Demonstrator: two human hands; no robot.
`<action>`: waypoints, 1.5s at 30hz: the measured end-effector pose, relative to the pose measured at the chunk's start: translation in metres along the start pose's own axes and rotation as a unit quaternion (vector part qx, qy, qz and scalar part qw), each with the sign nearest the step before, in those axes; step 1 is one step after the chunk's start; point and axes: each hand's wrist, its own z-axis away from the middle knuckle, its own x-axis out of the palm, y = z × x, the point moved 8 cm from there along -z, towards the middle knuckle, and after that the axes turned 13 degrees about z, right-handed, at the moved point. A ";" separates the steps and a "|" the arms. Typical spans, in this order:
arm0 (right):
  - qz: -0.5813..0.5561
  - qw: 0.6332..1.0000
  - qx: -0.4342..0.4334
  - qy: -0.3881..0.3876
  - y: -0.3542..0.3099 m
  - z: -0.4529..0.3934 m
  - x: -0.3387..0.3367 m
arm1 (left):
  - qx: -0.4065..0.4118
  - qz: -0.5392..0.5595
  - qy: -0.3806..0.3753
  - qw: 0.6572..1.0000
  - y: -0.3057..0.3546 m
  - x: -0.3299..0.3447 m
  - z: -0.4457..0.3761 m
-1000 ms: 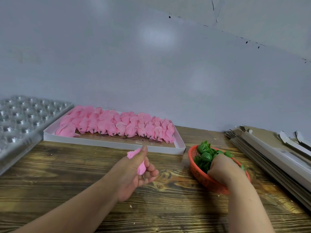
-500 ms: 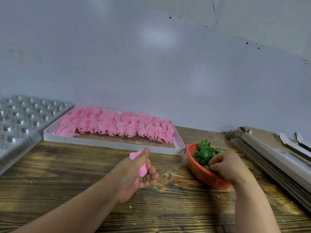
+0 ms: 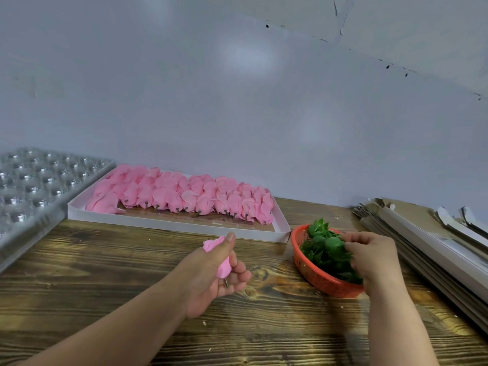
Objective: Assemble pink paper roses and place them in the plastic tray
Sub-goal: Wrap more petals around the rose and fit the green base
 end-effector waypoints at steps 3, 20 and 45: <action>-0.021 1.000 -0.001 0.002 -0.001 0.003 0.001 | -0.005 0.001 -0.003 1.000 -0.001 -0.001 0.000; -0.087 0.996 0.006 -0.032 0.001 0.003 0.009 | -0.009 0.000 -0.011 1.000 -0.003 -0.003 -0.001; 0.177 0.967 -0.154 -0.099 -0.020 0.013 0.034 | -0.014 0.004 -0.009 1.000 -0.003 -0.002 0.000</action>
